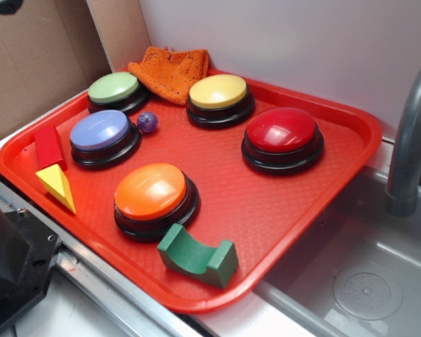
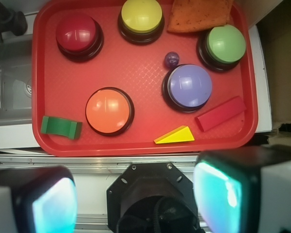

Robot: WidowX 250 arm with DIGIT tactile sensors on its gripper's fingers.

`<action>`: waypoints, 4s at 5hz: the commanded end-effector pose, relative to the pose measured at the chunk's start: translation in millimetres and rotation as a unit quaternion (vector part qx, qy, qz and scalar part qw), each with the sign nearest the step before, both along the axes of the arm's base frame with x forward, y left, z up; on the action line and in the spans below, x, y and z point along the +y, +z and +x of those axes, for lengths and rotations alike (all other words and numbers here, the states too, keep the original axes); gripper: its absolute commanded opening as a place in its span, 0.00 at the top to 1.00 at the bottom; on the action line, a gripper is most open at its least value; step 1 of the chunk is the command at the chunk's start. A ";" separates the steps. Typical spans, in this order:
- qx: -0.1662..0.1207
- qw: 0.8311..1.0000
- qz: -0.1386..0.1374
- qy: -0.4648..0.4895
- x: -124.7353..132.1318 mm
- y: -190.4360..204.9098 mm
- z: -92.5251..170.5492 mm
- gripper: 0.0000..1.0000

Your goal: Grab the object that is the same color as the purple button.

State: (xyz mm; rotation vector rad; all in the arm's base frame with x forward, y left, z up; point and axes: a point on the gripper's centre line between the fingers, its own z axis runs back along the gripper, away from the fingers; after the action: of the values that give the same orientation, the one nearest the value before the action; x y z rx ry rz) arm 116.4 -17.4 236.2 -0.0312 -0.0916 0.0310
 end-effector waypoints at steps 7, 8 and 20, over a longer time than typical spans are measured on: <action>-0.056 0.984 0.001 -0.171 55.5 -116.6 118.8 0.00; -0.056 0.982 0.002 -0.182 58.4 -142.2 138.0 0.00; -0.027 0.993 0.045 -0.105 62.0 -139.4 149.4 1.00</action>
State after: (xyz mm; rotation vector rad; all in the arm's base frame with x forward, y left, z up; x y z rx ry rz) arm 254.0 45.5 81.3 0.0312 -0.0728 -0.1791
